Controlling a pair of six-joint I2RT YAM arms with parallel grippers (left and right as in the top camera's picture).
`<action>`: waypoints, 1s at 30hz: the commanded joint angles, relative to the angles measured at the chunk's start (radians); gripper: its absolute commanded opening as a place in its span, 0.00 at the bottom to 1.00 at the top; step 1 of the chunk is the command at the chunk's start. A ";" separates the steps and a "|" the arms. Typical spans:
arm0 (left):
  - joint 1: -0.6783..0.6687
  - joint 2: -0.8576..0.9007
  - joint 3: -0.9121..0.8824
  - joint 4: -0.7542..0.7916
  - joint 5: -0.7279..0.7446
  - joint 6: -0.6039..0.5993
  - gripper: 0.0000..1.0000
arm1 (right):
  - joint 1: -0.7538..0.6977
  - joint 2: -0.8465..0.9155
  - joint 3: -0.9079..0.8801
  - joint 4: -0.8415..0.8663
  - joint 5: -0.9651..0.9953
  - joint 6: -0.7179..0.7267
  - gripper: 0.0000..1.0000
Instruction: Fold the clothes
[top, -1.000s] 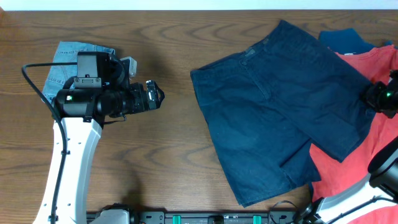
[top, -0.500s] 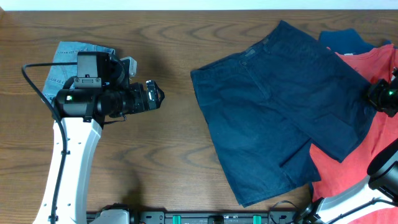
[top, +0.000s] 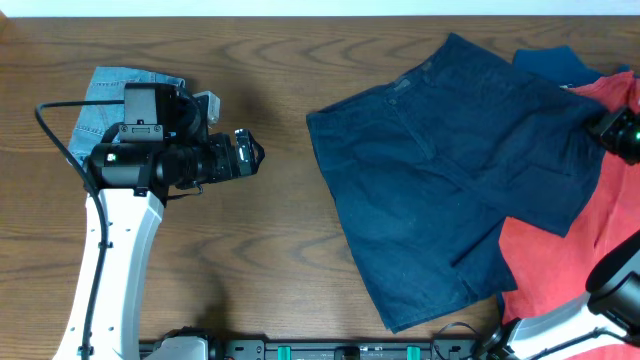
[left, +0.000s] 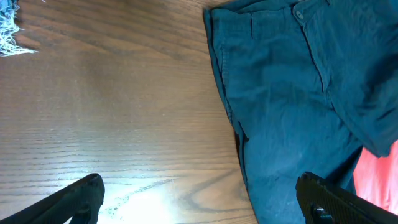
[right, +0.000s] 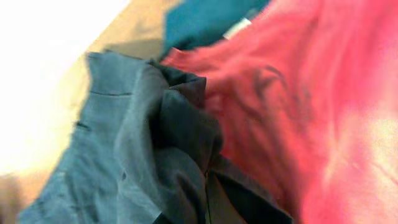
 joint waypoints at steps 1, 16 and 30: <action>-0.003 0.004 0.014 0.000 0.018 0.017 0.99 | 0.005 -0.034 0.003 0.007 -0.029 0.032 0.01; -0.003 0.004 0.014 0.000 0.017 0.018 0.99 | -0.450 -0.213 0.312 -0.135 0.191 0.168 0.01; -0.003 0.004 0.014 0.000 0.018 0.018 0.99 | -0.457 -0.203 0.314 -0.200 0.001 0.237 0.79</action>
